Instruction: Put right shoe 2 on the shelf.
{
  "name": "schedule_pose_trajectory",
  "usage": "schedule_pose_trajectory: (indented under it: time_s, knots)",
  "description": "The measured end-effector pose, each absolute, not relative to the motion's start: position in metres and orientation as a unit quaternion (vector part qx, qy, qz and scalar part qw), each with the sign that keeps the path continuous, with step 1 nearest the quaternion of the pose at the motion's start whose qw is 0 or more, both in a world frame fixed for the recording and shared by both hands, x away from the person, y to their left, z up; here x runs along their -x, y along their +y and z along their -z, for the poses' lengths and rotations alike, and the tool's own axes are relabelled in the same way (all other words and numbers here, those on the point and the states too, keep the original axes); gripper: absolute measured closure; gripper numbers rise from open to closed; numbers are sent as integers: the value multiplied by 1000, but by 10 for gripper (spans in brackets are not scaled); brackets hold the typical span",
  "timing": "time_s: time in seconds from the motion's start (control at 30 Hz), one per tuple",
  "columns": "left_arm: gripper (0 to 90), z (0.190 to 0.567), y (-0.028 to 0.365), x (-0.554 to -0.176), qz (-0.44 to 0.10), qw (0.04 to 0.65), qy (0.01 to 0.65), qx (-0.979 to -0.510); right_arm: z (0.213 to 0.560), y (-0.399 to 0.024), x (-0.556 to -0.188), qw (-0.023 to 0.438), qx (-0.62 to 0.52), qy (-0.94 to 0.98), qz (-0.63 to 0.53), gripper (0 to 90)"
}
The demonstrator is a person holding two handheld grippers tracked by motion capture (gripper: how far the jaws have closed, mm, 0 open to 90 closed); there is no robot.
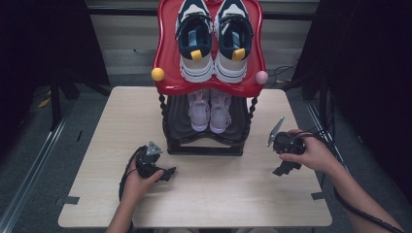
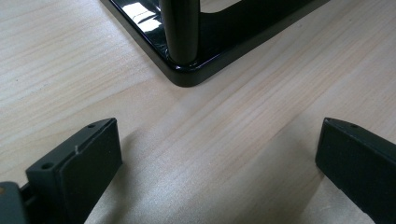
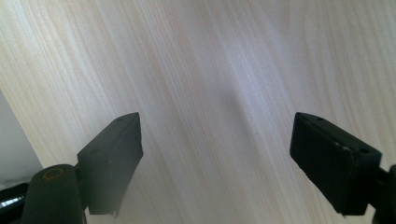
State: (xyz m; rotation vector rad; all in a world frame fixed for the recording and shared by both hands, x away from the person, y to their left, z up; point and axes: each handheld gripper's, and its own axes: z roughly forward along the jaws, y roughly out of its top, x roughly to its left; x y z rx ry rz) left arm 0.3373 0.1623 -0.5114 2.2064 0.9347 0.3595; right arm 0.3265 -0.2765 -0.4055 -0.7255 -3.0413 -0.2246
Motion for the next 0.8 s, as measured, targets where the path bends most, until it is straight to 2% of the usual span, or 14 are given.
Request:
schedule_pose_trajectory:
  time_s: [0.4, 0.8]
  knots:
    - [0, 511, 162, -337, -139, 352, 361, -852, 430, -276, -321, 14, 253, -963, 88, 164]
    - [0, 511, 162, -337, -139, 352, 361, -852, 451, -279, -319, -8, 267, -957, 113, 159]
